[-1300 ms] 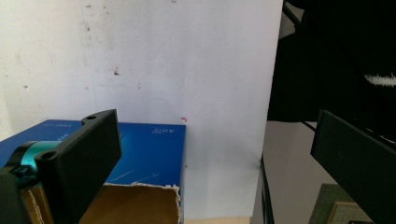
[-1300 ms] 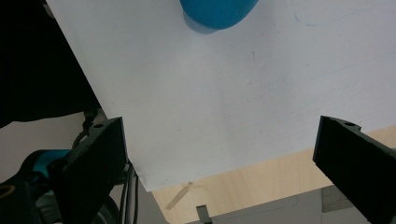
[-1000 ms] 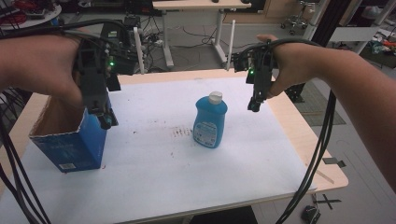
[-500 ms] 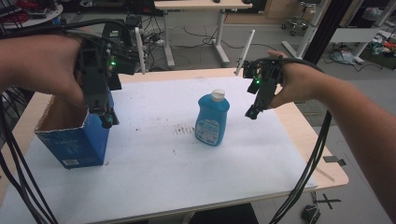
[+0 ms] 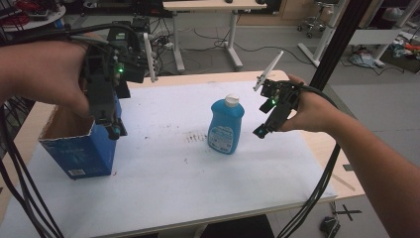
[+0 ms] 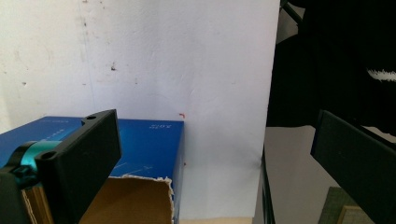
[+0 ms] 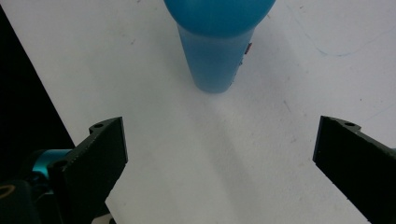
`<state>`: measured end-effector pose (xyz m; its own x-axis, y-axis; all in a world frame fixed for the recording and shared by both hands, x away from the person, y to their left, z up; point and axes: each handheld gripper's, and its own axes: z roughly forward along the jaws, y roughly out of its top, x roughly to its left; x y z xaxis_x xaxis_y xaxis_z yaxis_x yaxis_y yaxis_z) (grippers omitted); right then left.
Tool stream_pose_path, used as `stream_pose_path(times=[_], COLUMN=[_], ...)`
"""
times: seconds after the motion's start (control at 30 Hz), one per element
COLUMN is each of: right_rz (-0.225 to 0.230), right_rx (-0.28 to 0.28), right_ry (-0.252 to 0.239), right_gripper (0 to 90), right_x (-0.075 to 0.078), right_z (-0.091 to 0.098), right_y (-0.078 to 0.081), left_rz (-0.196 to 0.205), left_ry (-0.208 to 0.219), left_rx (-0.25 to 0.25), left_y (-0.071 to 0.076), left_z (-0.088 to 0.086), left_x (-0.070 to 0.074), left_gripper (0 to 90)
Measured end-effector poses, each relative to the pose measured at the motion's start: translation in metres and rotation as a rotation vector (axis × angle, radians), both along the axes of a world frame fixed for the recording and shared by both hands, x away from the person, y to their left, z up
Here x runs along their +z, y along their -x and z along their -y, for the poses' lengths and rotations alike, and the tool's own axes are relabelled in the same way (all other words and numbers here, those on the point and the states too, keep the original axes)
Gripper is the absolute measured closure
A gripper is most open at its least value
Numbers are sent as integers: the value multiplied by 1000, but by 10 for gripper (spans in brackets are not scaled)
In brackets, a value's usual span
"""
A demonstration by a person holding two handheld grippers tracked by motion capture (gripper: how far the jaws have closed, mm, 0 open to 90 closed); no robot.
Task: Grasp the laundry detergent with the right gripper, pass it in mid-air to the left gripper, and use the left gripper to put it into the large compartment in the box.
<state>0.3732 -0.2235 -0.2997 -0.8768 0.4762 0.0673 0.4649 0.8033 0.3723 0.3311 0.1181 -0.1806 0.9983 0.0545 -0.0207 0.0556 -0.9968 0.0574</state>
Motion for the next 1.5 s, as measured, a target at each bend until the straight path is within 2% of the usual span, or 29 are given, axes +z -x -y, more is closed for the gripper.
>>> stream_pose_path(times=[0.03,0.07,0.23,0.37,0.4,0.57,0.63,0.73,0.77,0.87,1.0,1.07,1.27,1.37,1.43,1.5], right_rz=[7,12,29,61,71,94,95,100,103,109,125,141,146,160,181,193], right_rx=[-8,-22,-44,-64,-72,-90,-106,-125,-130,-146,-153,-159,-162,-164,-181,-188], right_ry=[-14,-49,-95,-134,-160,-192,-225,-230,-252,-277,-288,-320,-350,-372,-415,-424], right_gripper=[23,23,23,23,23,23,23,23,23,23,23,23,23,23,23,23], right_x=[-1,-5,-14,-23,-27,-37,-45,-51,-56,-63,-69,-75,-85,-90,-95,-96], right_z=[1,3,3,4,4,4,4,3,4,3,0,-3,-9,-12,-13,-13], right_y=[1,1,3,6,8,11,11,12,11,11,11,10,8,7,7,8], left_rz=[3,7,11,7,9,9,9,11,11,12,11,14,13,8,8,7], left_ry=[3,3,3,2,2,2,0,1,3,2,-2,-1,-7,-9,-10,-10], left_rx=[3,-1,0,-1,0,3,5,-1,-1,-1,-1,-1,5,2,1,1], left_y=[0,0,-1,-1,-2,-3,-2,-2,-2,-2,-1,-1,0,1,1,1], left_z=[0,-1,-2,-3,-3,-4,-3,-3,-3,-3,-3,-3,-3,-3,-3,-3], left_x=[0,0,-1,-2,-2,-4,-4,-4,-4,-4,-3,-2,-2,-3,-3,-3], left_gripper=[17,17,17,17,17,17,17,17,17,17,17,17,17,17,17,17])
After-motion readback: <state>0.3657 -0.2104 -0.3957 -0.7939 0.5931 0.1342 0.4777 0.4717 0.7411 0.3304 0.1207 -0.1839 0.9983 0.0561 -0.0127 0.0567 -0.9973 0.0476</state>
